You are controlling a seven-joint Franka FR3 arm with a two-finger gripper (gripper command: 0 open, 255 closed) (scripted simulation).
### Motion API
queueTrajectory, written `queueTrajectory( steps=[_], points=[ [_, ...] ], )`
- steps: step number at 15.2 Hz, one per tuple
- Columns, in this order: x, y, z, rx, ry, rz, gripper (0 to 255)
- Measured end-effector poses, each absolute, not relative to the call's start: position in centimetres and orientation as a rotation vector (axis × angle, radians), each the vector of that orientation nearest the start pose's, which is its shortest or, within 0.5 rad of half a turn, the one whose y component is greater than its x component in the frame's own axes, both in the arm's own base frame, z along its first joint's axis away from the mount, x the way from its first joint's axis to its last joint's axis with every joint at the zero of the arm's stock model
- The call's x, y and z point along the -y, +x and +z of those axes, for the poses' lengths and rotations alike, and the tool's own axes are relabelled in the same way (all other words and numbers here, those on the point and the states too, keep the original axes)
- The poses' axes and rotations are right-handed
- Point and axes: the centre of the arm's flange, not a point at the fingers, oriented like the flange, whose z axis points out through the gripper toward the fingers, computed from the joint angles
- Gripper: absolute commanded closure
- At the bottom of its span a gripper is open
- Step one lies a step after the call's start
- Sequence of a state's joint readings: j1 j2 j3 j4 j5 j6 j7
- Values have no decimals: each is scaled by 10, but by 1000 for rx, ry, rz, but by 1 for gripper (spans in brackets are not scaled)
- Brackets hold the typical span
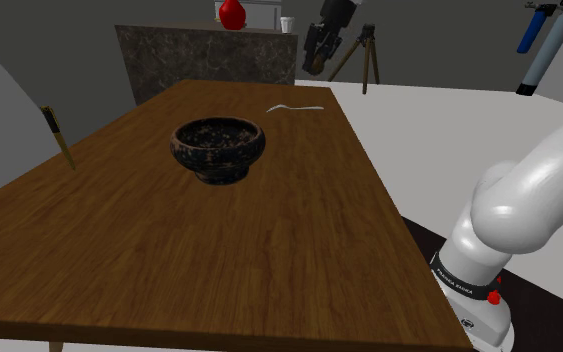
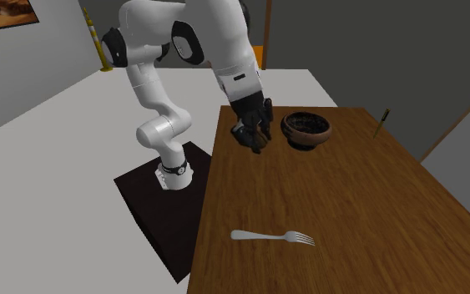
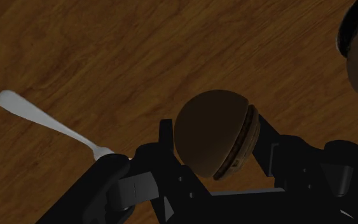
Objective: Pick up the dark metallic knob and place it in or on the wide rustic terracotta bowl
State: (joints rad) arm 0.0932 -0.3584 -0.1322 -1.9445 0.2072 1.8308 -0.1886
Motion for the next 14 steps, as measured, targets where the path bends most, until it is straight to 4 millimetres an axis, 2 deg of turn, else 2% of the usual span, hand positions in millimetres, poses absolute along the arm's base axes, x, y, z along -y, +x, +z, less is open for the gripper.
queueTrajectory(
  steps=[4, 7, 14],
  points=[
    [-31, 461, 655, 180, -2887, -389, 255],
    [-76, 457, 654, 180, -2887, -389, 255],
    [-166, 449, 654, 180, -2887, -388, 255]
  ],
)
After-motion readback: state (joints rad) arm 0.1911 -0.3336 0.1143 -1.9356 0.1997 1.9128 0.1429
